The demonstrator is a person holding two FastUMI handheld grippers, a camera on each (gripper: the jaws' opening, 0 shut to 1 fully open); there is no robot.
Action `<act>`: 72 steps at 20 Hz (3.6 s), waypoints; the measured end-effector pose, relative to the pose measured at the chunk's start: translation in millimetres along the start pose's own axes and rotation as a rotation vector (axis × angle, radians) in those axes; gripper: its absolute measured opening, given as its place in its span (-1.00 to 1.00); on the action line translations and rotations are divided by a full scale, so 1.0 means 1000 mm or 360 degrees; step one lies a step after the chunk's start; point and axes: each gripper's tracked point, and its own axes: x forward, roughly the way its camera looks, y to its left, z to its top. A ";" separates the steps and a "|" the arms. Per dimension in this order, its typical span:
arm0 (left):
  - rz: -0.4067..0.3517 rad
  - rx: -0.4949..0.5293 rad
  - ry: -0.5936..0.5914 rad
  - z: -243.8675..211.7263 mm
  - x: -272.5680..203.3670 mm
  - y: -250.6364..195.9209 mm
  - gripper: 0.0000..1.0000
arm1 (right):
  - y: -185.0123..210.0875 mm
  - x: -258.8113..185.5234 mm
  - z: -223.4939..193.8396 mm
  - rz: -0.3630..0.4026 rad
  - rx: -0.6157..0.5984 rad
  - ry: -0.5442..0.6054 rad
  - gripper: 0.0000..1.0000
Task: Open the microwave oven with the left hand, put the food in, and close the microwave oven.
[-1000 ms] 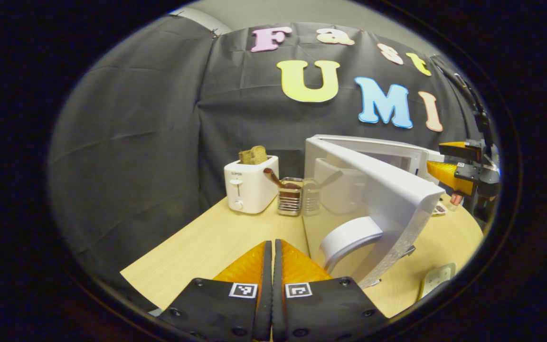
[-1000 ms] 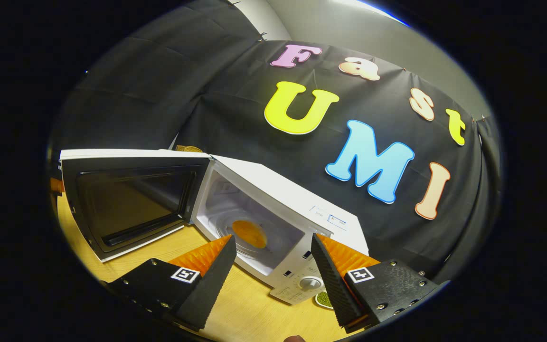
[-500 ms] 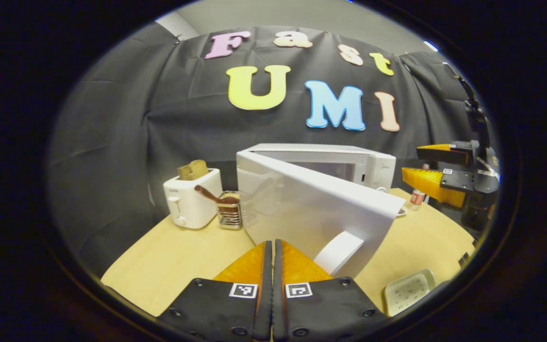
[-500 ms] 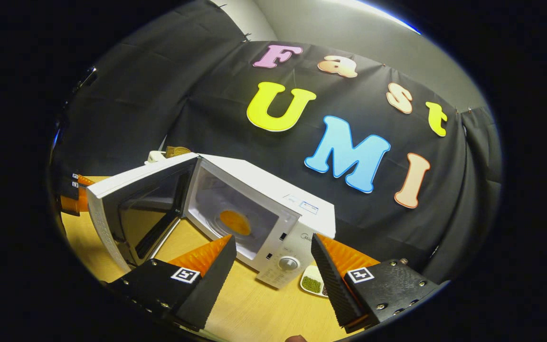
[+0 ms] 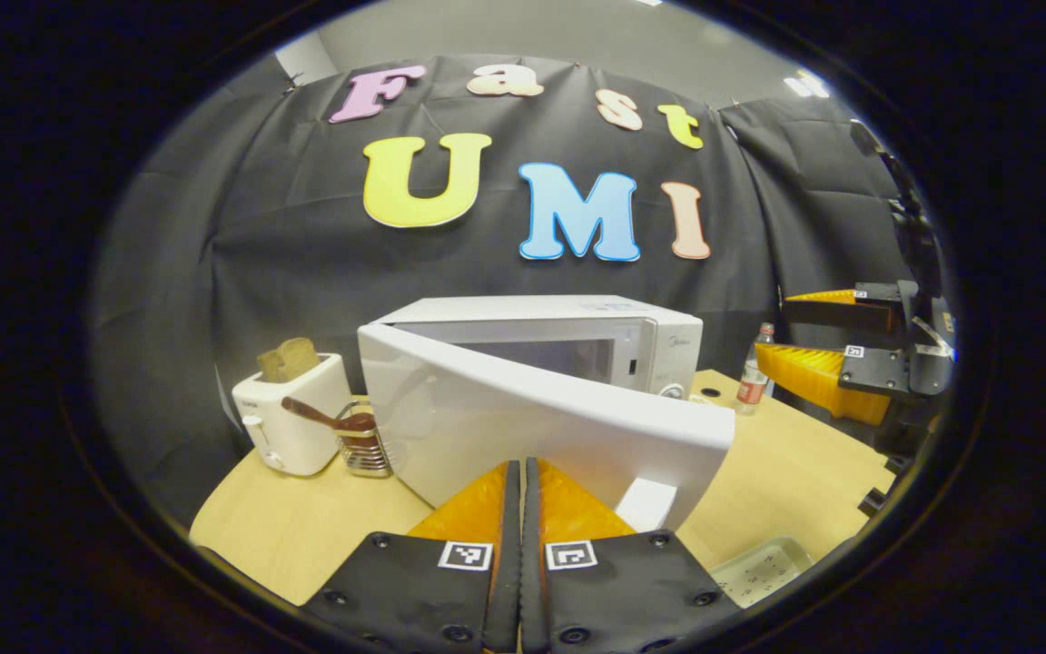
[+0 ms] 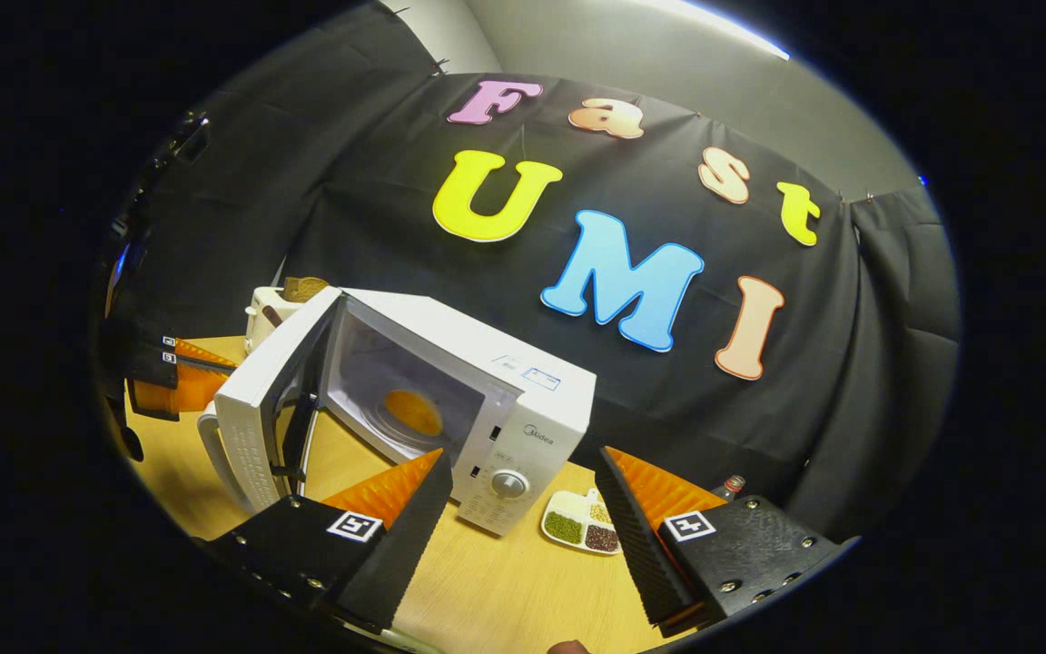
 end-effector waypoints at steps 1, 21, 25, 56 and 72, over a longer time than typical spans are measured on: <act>-0.0026 0.0006 -0.0002 0.002 0.006 -0.003 -0.84 | -0.005 -0.002 0.000 -0.0019 0.0003 0.0003 0.94; -0.0248 0.0011 -0.0086 0.043 0.129 -0.049 -0.84 | -0.078 -0.038 -0.025 -0.0392 0.0044 0.0168 0.94; -0.0236 0.0003 -0.0098 0.047 0.146 -0.050 -0.85 | -0.082 -0.047 -0.026 -0.0415 0.0054 0.0183 0.94; 0.0155 -0.0026 -0.0208 0.104 0.030 -0.061 -0.85 | -0.095 -0.126 -0.001 -0.0182 0.0377 -0.0010 0.93; 0.0361 0.0050 -0.0305 0.122 -0.150 -0.050 -0.82 | -0.067 -0.178 0.033 -0.0046 0.0509 -0.0203 0.94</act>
